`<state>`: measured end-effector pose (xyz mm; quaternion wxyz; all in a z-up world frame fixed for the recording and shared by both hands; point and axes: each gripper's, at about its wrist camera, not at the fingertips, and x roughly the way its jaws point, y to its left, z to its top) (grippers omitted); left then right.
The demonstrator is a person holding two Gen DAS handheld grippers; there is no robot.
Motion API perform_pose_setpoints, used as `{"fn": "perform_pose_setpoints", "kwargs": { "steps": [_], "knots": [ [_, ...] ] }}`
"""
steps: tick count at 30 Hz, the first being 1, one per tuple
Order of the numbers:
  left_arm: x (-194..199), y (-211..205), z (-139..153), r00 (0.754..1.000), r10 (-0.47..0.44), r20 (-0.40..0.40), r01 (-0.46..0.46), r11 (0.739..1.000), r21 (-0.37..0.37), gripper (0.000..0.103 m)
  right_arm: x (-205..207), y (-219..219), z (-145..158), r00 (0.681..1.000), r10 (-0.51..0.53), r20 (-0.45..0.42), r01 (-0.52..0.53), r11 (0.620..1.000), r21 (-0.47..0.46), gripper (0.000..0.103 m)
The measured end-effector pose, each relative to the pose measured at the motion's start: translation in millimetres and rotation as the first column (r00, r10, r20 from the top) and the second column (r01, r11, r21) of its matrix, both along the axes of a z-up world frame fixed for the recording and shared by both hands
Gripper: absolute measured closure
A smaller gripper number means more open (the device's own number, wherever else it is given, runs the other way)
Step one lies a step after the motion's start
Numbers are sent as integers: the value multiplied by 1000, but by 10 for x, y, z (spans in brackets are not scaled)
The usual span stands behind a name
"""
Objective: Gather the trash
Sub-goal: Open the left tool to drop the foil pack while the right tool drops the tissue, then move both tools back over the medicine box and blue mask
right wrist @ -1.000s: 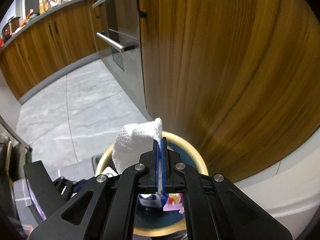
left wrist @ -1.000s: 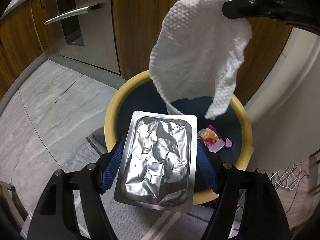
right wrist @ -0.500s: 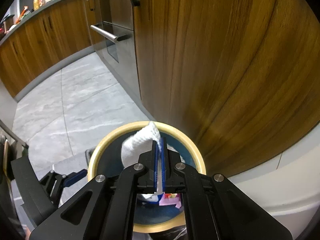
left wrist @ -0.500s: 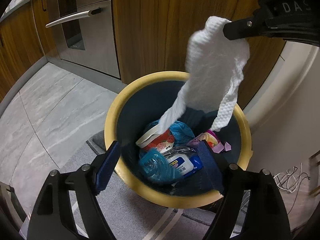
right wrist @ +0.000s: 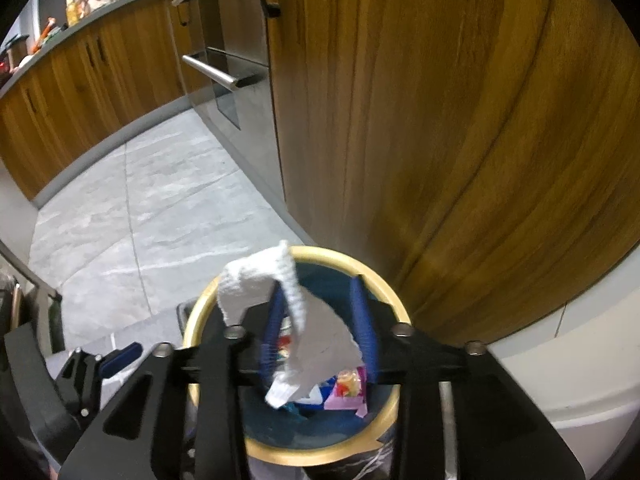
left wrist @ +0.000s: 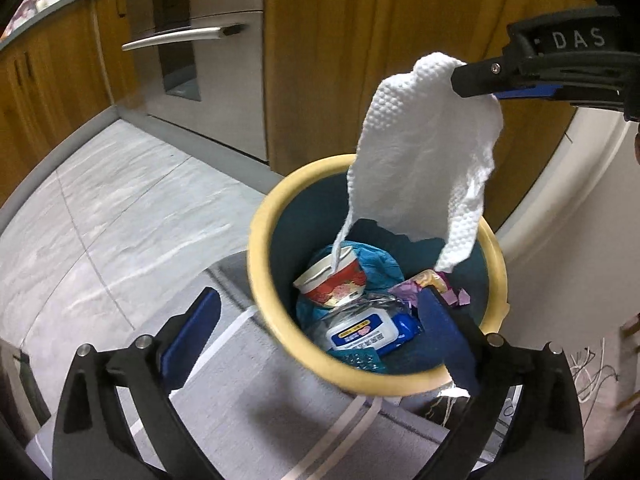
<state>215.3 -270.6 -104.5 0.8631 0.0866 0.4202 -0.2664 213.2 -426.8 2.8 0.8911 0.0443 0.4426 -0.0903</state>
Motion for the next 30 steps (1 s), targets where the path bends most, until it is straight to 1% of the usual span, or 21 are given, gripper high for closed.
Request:
{"fn": "perform_pose_setpoints", "kwargs": {
  "steps": [1,2,3,4,6,8,12,14,18,23,25,28,30],
  "knots": [
    [10,32,13,1000,7,-3,-7,1000,-2,6,-8,14,13,1000,5,5,-5,1000,0,49],
    [-3,73,24,1000,16,-6,-16,1000,-5,6,-14,26,26,1000,9,10,-9,1000,1,40],
    [-13,129,40,1000,29,-11,-29,1000,-7,6,-17,37,37,1000,14,15,-14,1000,3,35],
    [-25,164,51,999,36,-13,-37,999,-7,6,-27,53,55,999,22,23,-23,1000,7,32],
    [-66,246,79,999,52,-15,-52,999,-1,6,-34,73,84,999,32,31,-33,999,9,18],
    [-117,324,114,998,66,-16,-66,998,3,6,-52,91,114,998,44,43,-45,999,15,12],
    [-255,499,217,996,91,-17,-91,996,-4,6,-71,112,151,998,51,47,-52,999,9,7],
    [-337,592,268,994,104,-25,-104,995,-6,6,-77,91,153,998,43,43,-43,999,6,7],
    [-510,730,360,993,115,-16,-115,993,-1,6,-89,62,120,999,31,31,-31,999,10,6],
    [-668,937,453,989,145,-17,-145,989,-23,6,-54,77,-98,998,42,-38,-43,999,-4,6],
    [-721,1029,455,986,162,-31,-163,986,-25,6,-44,99,-188,997,48,-63,-48,999,-11,6],
    [-820,1164,448,982,179,-52,-181,983,-42,6,-22,158,-383,989,67,-132,-72,997,-30,6],
    [-863,1237,441,981,185,-62,-188,981,-41,6,0,198,-502,982,78,-172,-87,995,-49,6]
  ]
}}
